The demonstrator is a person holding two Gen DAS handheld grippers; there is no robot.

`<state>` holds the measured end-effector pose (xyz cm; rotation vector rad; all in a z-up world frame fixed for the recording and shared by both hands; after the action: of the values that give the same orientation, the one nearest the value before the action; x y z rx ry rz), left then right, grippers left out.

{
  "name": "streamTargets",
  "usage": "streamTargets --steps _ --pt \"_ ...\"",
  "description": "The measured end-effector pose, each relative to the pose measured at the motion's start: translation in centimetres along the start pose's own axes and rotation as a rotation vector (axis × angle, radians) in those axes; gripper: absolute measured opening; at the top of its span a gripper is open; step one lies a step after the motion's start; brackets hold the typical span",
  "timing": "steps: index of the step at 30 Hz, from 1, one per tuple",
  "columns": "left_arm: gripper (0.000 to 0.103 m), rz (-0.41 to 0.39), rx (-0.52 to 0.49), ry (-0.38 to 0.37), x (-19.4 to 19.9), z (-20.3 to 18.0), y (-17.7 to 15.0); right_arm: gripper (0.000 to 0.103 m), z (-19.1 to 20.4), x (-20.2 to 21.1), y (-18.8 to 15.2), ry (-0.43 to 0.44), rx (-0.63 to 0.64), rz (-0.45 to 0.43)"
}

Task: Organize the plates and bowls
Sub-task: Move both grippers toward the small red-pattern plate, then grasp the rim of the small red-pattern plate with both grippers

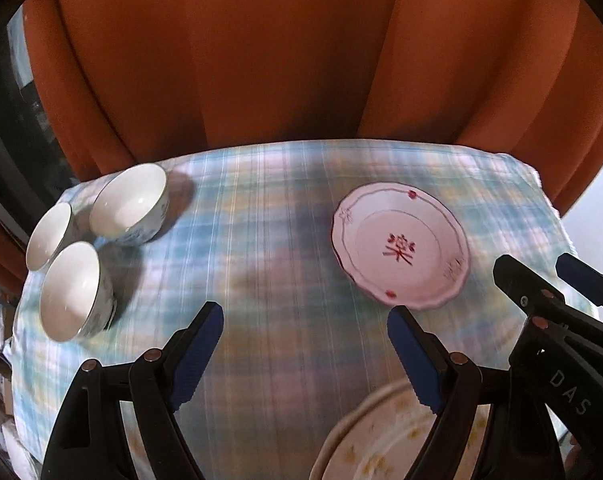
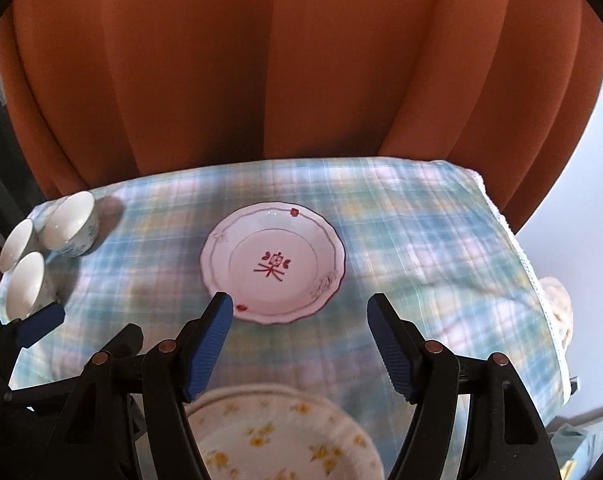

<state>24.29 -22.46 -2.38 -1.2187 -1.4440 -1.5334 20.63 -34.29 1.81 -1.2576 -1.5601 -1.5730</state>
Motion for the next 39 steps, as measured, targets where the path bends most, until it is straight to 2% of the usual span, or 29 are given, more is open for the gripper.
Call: streamTargets --steps 5,9,14,19,28,31,33,39 --pt "0.083 0.002 0.018 0.026 -2.4 -1.2 2.5 0.073 -1.1 -3.3 2.9 0.018 0.007 0.037" --pt "0.08 0.033 0.043 0.02 -5.1 -2.3 4.4 0.074 -2.4 -7.0 5.0 0.096 -0.016 0.097" --pt "0.075 0.065 0.048 0.024 -8.2 -3.9 6.2 0.076 -3.2 -10.7 7.1 0.122 0.011 0.14" --pt "0.073 0.084 0.061 0.039 -11.0 -5.2 7.4 0.076 -3.6 -13.4 8.4 0.093 0.031 0.138" --pt "0.062 0.123 0.064 0.066 -14.0 -6.2 8.0 0.076 -3.9 -17.5 9.0 0.114 0.027 0.182" --pt "0.057 0.129 0.052 0.083 -14.3 -6.2 8.0 0.07 -3.8 -18.5 8.9 0.146 0.025 0.206" --pt "0.057 0.131 0.044 0.084 -14.4 -6.1 7.9 0.064 -3.4 -19.1 8.8 0.171 0.03 0.223" --pt "0.057 0.148 0.043 0.075 -14.1 -5.2 7.2 0.064 -2.7 -18.7 8.4 0.145 0.028 0.23"
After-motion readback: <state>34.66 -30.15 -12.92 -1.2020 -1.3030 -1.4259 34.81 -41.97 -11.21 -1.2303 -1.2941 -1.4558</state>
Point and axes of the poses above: each gripper's, at about its wrist camera, not at the fingertips, and x roughly against the way its jaws point, z to its left, y to its top, the point moved 2 cm from there along -x, roughly the way its jaws point, and after that the axes turned 14 degrees about z, right-handed, at the moved point
